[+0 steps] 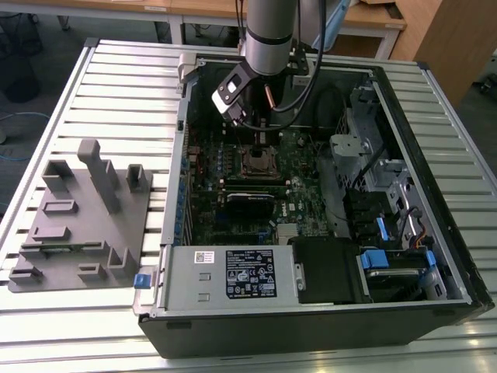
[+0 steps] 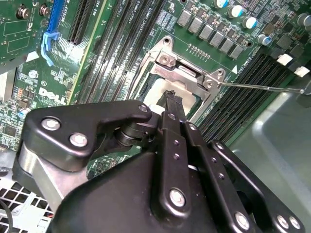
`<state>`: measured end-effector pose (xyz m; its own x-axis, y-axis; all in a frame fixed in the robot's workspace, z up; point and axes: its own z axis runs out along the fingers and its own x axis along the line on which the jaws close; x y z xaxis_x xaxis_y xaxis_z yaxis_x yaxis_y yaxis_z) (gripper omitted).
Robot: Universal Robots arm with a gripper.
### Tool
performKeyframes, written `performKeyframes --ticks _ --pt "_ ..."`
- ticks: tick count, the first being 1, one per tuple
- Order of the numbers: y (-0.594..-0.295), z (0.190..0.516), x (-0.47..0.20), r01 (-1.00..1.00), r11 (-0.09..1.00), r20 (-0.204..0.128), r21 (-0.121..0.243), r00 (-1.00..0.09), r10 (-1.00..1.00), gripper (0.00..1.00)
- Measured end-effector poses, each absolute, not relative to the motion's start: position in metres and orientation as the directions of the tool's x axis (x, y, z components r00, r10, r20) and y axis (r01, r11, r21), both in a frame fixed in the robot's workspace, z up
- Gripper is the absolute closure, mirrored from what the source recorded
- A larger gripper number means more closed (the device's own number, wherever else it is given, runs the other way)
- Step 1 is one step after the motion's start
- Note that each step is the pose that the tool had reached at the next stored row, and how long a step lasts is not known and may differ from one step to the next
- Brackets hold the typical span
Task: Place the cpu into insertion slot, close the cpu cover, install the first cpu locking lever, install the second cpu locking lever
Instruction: 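Close the cpu cover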
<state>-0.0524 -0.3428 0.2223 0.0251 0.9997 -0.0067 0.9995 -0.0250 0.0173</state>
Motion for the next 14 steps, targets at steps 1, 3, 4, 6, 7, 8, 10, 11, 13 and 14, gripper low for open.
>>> performKeyframes --ticks 1,3,4,6,7,8,10,11,13,14 --pt "-0.3428 0.2222 -0.0524 1.0 -0.025 -0.007 0.017 0.025 1.0 0.9" --pt "-0.3428 0.2222 -0.0525 1.0 -0.025 -0.007 0.017 0.025 1.0 0.9" --pt "-0.3428 0.2222 -0.0525 1.0 -0.025 -0.007 0.017 0.025 1.0 0.9" --pt "-0.3428 0.2222 -0.0526 1.0 -0.025 -0.007 0.017 0.025 1.0 0.9" --pt "-0.3428 0.2222 -0.0526 1.0 -0.025 -0.007 0.017 0.025 1.0 0.9" --pt "-0.3428 0.2222 -0.0527 1.0 -0.025 -0.007 0.017 0.025 1.0 0.9" --pt "-0.3428 0.2222 -0.0528 1.0 -0.025 -0.007 0.017 0.025 1.0 0.9" --pt "-0.3428 0.2222 -0.0528 1.0 -0.025 -0.007 0.017 0.025 1.0 0.9" --pt "-0.3428 0.2222 -0.0528 1.0 -0.016 -0.007 0.017 0.016 1.0 0.9" --pt "-0.3428 0.2222 -0.0528 1.0 -0.007 -0.007 0.017 0.007 1.0 0.9"
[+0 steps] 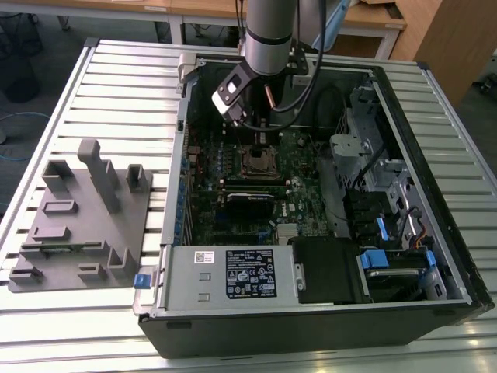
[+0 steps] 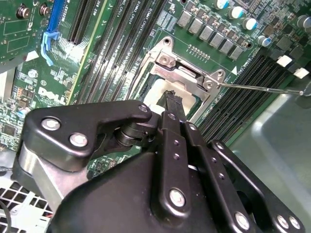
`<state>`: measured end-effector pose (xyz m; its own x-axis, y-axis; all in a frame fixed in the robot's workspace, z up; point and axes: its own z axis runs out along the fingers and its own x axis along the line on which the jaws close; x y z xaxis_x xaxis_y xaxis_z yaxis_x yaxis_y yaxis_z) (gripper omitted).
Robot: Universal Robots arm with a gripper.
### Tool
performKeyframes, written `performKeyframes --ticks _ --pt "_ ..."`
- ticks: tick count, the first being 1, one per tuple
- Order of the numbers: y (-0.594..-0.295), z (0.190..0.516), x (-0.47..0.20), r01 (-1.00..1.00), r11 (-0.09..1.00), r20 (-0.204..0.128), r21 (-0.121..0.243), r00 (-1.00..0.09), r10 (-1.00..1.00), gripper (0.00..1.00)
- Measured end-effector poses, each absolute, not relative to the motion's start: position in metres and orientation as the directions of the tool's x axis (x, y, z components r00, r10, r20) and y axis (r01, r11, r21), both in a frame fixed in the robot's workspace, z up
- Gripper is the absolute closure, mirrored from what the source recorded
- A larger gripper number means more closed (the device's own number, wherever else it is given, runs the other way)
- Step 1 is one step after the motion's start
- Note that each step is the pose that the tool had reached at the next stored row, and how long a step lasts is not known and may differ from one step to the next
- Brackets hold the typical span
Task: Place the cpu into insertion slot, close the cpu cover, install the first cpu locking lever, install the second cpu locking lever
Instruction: 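Close the cpu cover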
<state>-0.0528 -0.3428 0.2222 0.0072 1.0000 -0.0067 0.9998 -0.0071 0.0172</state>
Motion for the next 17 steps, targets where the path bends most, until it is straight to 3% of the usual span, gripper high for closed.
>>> performKeyframes --ticks 10,17 --pt "-0.3428 0.2221 -0.0528 0.993 0.12 -0.006 0.017 -0.12 0.993 0.9" --pt "-0.3428 0.2221 -0.0528 0.992 0.127 -0.006 0.017 -0.127 0.992 0.9"
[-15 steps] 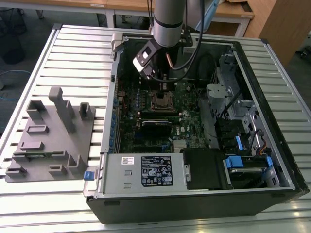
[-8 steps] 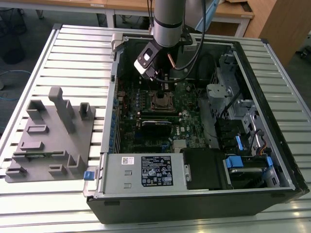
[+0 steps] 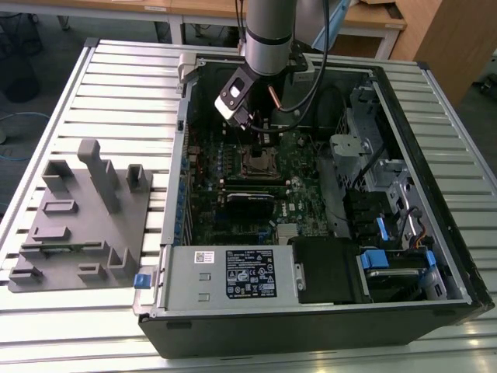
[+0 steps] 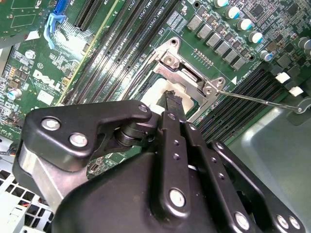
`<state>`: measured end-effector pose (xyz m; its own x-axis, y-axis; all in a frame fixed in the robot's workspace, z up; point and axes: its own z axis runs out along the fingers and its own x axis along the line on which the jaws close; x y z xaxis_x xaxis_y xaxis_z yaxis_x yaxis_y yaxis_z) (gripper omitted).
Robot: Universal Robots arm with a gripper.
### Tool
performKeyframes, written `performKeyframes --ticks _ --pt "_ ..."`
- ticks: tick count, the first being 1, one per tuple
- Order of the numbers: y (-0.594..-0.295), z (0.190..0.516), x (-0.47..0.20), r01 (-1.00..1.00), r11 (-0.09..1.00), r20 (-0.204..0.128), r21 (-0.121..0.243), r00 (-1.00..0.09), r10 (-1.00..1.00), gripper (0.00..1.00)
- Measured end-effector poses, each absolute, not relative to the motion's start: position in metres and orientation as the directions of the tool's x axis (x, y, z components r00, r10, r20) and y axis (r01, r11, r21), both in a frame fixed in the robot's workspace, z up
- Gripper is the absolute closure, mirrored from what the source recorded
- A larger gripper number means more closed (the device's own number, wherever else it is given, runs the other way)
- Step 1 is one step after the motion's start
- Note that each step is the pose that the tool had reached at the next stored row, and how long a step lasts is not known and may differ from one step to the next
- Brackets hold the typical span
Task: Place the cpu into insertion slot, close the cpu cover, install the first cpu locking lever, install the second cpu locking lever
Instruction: 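Close the cpu cover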
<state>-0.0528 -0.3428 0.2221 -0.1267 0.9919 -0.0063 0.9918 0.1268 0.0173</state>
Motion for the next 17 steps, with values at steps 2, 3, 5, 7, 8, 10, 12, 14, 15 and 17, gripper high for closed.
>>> performKeyframes --ticks 2,3,5,7,8,10,12,14,15,17 --pt "-0.3428 0.2221 -0.0528 0.992 0.127 -0.006 0.017 -0.127 0.992 0.9" --pt "-0.3428 0.2221 -0.0528 0.992 0.127 -0.006 0.017 -0.127 0.992 0.9" --pt "-0.3428 0.2221 -0.0528 0.992 0.127 -0.006 0.017 -0.127 0.992 0.9" --pt "-0.3428 0.2221 -0.0528 0.992 0.128 -0.006 0.017 -0.128 0.992 0.9" --pt "-0.3428 0.2221 -0.0528 0.991 0.129 -0.006 0.017 -0.129 0.992 0.9" --pt "-0.3428 0.2221 -0.0528 0.99 0.137 -0.006 0.017 -0.137 0.991 0.9" --pt "-0.3428 0.2222 -0.0528 0.989 0.148 -0.006 0.017 -0.148 0.989 0.9" --pt "-0.3428 0.2221 -0.0528 0.987 0.162 -0.006 0.017 -0.162 0.987 0.9" --pt "-0.3428 0.2221 -0.0528 0.985 0.17 -0.006 0.017 -0.17 0.985 0.9" --pt "-0.3428 0.2221 -0.0528 0.982 0.189 -0.006 0.018 -0.189 0.982 0.9"
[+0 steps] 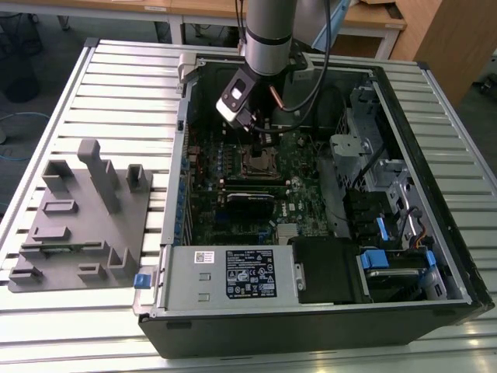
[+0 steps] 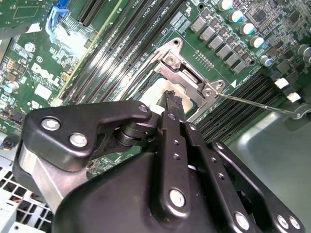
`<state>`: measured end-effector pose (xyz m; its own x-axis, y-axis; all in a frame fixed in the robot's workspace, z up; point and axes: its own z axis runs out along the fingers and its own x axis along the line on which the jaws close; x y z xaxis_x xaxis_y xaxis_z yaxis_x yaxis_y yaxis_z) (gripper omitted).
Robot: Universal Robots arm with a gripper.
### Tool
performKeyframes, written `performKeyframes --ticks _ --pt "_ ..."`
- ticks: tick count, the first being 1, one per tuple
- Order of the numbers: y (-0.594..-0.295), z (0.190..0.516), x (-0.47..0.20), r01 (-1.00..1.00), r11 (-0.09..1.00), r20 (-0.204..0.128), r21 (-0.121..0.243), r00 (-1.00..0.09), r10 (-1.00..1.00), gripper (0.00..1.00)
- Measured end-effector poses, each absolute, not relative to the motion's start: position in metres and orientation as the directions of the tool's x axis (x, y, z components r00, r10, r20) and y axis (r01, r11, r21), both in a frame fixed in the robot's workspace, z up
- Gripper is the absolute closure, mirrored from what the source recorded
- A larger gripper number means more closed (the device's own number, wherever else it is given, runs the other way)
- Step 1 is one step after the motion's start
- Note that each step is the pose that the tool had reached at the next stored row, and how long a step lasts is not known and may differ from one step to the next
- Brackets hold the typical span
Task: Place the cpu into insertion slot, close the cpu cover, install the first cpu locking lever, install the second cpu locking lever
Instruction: 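Close the cpu cover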
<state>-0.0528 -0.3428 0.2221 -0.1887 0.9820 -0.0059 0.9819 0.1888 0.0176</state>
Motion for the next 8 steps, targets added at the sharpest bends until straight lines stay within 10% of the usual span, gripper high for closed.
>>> performKeyframes --ticks 8 --pt "-0.3428 0.2221 -0.0528 0.97 0.241 -0.006 0.018 -0.241 0.97 0.9"
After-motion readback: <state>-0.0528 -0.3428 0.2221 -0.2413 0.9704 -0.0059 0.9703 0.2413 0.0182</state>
